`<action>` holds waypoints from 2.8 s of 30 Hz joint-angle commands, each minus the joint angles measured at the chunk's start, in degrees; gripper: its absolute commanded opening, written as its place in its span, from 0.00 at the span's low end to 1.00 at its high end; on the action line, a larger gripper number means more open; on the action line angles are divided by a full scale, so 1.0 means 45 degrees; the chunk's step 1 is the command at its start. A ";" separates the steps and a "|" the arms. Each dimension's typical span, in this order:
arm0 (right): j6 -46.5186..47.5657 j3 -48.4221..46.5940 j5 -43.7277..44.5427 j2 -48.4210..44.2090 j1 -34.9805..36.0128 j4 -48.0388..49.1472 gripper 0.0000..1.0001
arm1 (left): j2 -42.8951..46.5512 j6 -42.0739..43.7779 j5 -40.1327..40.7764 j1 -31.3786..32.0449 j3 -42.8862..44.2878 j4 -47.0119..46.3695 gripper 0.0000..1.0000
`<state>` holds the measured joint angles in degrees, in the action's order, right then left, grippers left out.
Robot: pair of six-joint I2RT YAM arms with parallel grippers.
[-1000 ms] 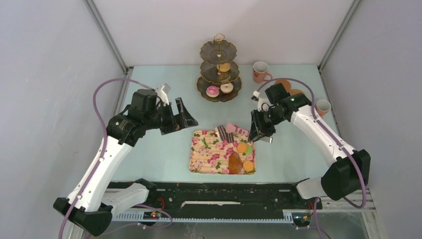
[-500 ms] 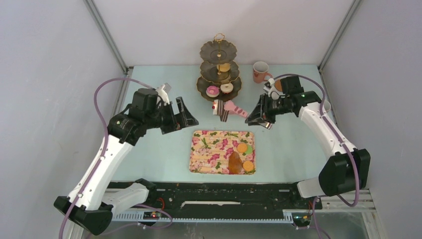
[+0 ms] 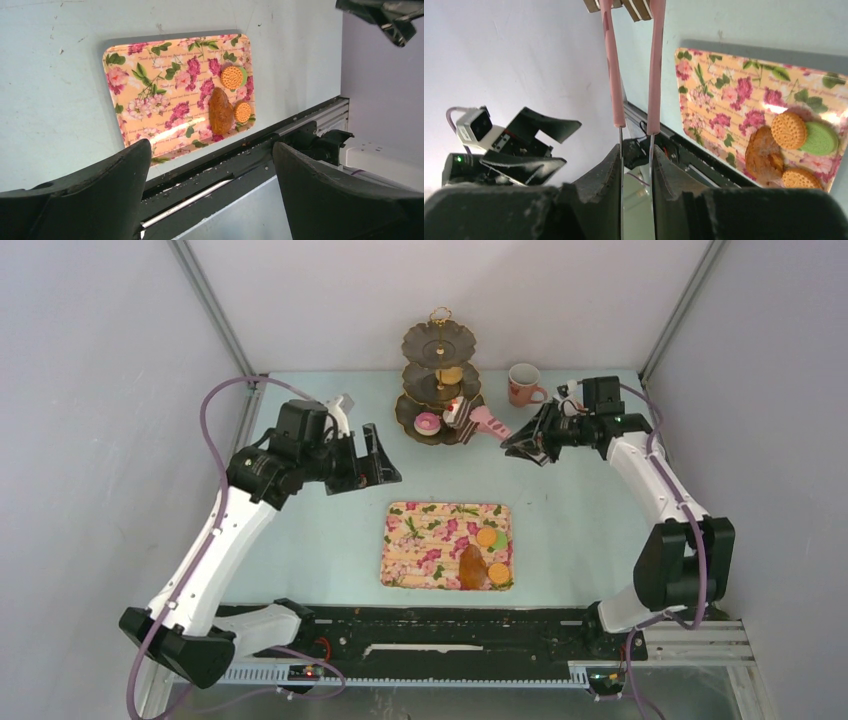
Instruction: Serve the afternoon tea
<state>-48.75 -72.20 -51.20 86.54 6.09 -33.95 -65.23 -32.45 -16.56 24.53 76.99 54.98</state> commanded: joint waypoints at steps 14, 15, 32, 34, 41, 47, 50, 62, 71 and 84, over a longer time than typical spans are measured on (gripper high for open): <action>0.0612 -0.6938 0.3149 0.3657 0.0187 -0.3316 0.00 | -0.1542 0.1543 -0.0354 -0.0406 0.1241 0.0270 0.98; 0.0633 -0.7238 0.3223 0.3871 0.0246 -0.3456 0.00 | -0.1588 0.1563 -0.0421 -0.0466 0.1232 0.0239 0.98; 0.0658 -1.1508 0.4252 0.6322 0.0934 -0.5050 0.00 | -0.1926 0.1624 -0.0852 -0.0972 0.1176 -0.0125 0.98; 0.0701 -1.1758 0.4251 0.6533 0.0980 -0.5120 0.00 | -0.1901 0.1627 -0.0852 -0.1013 0.1123 -0.0144 0.98; 0.1076 -1.2041 0.4335 0.6784 0.1149 -0.5488 0.01 | -0.1829 0.1606 -0.0832 -0.1153 0.1056 -0.0118 0.98; 0.2103 -1.2140 0.4395 0.6763 0.1172 -0.6292 0.01 | -0.1842 0.1622 -0.0870 -0.1226 0.1089 -0.0122 0.98; 0.2432 -1.2177 0.4422 0.6712 0.1195 -0.6531 0.01 | -0.1875 0.1628 -0.0918 -0.1252 0.1117 -0.0120 0.98; 0.2895 -1.4198 0.4360 0.7896 0.1816 -0.7484 0.04 | -0.1873 0.1642 -0.0991 -0.1272 0.1205 -0.0050 0.98; 0.3177 -1.4170 0.4722 0.7897 0.1940 -0.7766 0.11 | -0.1780 0.1751 -0.0930 -0.1336 0.1108 0.0004 0.98; 0.2890 -1.4319 0.4239 0.8049 0.1784 -0.7165 0.34 | -0.1921 0.1764 -0.1028 -0.1383 0.1111 -0.0033 0.98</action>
<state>-35.40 -133.47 -30.24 122.58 14.52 -68.62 -74.00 -26.28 -19.92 18.81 80.38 55.48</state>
